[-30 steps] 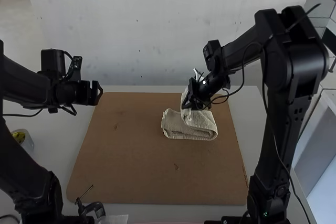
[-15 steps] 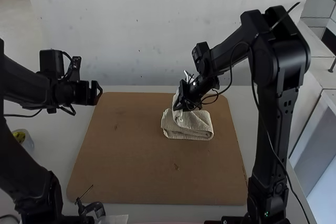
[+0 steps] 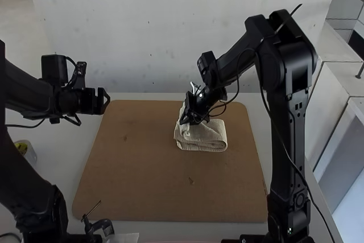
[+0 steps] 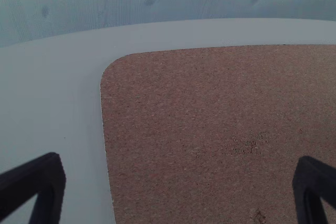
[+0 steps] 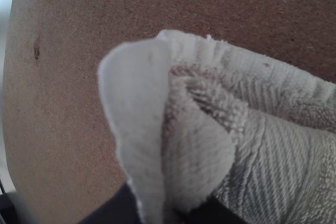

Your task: Fold the towel.

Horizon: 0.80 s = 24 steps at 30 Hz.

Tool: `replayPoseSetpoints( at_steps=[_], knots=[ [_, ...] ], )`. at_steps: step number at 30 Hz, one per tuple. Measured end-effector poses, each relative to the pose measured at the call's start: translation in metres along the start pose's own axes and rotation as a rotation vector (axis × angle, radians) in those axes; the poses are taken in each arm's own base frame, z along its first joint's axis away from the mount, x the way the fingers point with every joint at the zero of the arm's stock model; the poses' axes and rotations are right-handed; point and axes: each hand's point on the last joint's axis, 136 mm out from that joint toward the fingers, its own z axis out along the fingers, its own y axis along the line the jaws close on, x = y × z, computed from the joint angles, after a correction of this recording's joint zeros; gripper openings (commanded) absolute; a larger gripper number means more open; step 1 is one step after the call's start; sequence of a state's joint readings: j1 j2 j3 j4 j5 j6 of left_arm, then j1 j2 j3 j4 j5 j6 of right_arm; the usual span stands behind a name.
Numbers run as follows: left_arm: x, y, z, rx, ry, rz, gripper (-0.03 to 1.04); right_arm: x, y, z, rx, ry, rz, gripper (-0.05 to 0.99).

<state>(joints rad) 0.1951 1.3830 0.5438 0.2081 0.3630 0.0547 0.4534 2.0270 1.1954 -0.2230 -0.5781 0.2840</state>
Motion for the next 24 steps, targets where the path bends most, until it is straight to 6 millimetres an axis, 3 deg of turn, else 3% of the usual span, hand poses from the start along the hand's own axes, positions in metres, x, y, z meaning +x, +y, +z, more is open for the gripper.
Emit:
replayPoseSetpoints(
  at_steps=[1, 2, 5, 6, 7, 10, 11, 16, 24],
  knots=[
    [0.000, 0.001, 0.000, 0.000, -0.001, -0.001, 0.97, 0.001, 0.002, 0.002, -0.001, 0.003, -0.003, 0.46],
    [0.000, 0.001, -0.001, -0.001, -0.003, -0.002, 0.97, 0.001, 0.003, 0.005, -0.002, 0.006, -0.005, 0.56],
    [-0.001, 0.005, -0.001, -0.006, -0.006, -0.008, 0.97, 0.003, 0.004, 0.009, -0.003, 0.014, -0.012, 0.66],
    [-0.001, 0.006, -0.002, -0.009, -0.008, -0.010, 0.97, 0.003, 0.004, 0.009, -0.003, 0.015, -0.012, 0.80],
    [-0.001, 0.007, -0.002, -0.009, -0.010, -0.011, 0.97, 0.004, 0.005, 0.009, -0.003, 0.015, -0.011, 0.87],
    [-0.002, 0.007, -0.002, -0.005, -0.012, -0.013, 0.97, 0.003, 0.005, 0.009, -0.004, 0.014, -0.014, 0.90],
    [-0.002, 0.007, -0.002, -0.003, -0.012, -0.013, 0.97, 0.003, 0.005, 0.009, -0.004, 0.013, -0.014, 0.96],
    [-0.002, 0.006, -0.002, 0.003, -0.013, -0.012, 0.97, 0.002, 0.008, 0.005, -0.006, 0.008, -0.017, 0.97],
    [0.012, 0.003, -0.002, 0.009, 0.011, -0.024, 0.97, -0.008, 0.038, -0.034, -0.025, -0.057, -0.056, 0.97]
  ],
)
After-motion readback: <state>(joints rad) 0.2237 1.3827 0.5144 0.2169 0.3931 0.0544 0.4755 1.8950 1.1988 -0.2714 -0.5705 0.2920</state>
